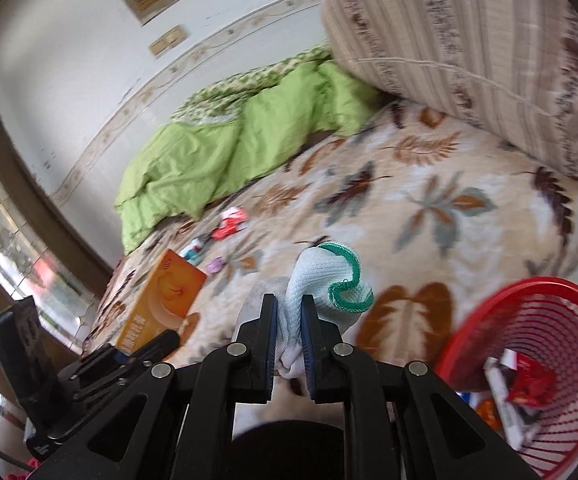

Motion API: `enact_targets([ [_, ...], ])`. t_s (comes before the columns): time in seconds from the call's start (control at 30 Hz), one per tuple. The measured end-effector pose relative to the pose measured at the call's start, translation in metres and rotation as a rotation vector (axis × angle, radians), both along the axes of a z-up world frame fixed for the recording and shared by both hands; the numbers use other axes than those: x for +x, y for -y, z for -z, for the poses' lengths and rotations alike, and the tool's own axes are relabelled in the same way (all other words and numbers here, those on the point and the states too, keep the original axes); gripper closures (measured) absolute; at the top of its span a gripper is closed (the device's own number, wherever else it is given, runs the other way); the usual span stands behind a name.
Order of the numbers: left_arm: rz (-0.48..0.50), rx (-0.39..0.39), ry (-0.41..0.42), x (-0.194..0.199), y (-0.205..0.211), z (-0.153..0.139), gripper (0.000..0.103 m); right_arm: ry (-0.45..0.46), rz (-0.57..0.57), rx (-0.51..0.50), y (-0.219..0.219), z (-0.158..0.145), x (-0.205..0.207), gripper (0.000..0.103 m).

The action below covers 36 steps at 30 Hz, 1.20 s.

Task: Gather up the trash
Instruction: 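Carry both items over the red basket and open both tools, then move both open tools back over the remaining trash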

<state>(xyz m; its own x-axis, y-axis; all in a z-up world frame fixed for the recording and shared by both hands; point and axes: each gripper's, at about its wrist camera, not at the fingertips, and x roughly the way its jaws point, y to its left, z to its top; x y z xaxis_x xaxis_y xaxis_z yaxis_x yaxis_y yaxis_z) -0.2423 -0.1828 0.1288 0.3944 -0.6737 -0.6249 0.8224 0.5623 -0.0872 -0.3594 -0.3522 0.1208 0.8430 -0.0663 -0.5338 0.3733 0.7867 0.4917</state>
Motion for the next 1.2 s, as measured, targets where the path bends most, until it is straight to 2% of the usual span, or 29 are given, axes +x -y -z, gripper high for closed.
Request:
enact_targets([
  [0.23,0.187,-0.002,-0.054,-0.044,0.068,-0.008,0.08,-0.033,0.207,0.017,0.059,0.002,-0.083,0.091],
  [0.37,0.29,0.012,-0.08,-0.07,0.104,-0.008,0.08,-0.036,0.289,0.013,0.078,-0.001,-0.118,0.091],
  [0.6,0.393,0.062,-0.134,-0.101,0.152,0.009,0.08,-0.04,0.355,0.023,0.096,0.001,-0.146,0.09],
  [0.63,0.395,0.066,-0.139,-0.103,0.156,0.012,0.078,-0.046,0.358,0.026,0.098,0.003,-0.147,0.09],
  [0.67,0.399,0.075,-0.148,-0.104,0.161,0.014,0.067,-0.056,0.366,0.033,0.1,0.006,-0.148,0.09],
  [0.7,0.402,0.077,-0.158,-0.104,0.163,0.017,0.062,-0.071,0.376,0.042,0.102,0.009,-0.148,0.084],
  [0.73,0.398,0.075,-0.162,-0.103,0.164,0.017,0.057,-0.09,0.383,0.053,0.105,0.013,-0.148,0.072],
  [0.8,0.393,0.069,-0.161,-0.1,0.161,0.016,0.057,-0.11,0.401,0.084,0.11,0.02,-0.15,0.065],
  [0.97,0.335,0.041,-0.167,-0.076,0.139,0.007,0.054,-0.089,0.393,0.084,0.109,0.017,-0.149,0.065],
  [1.1,0.259,0.028,-0.142,-0.052,0.114,0.002,0.053,-0.062,0.341,0.081,0.101,0.009,-0.13,0.065],
  [1.2,0.191,0.024,-0.124,-0.032,0.091,-0.001,0.052,-0.053,0.283,0.082,0.092,0.005,-0.108,0.06],
])
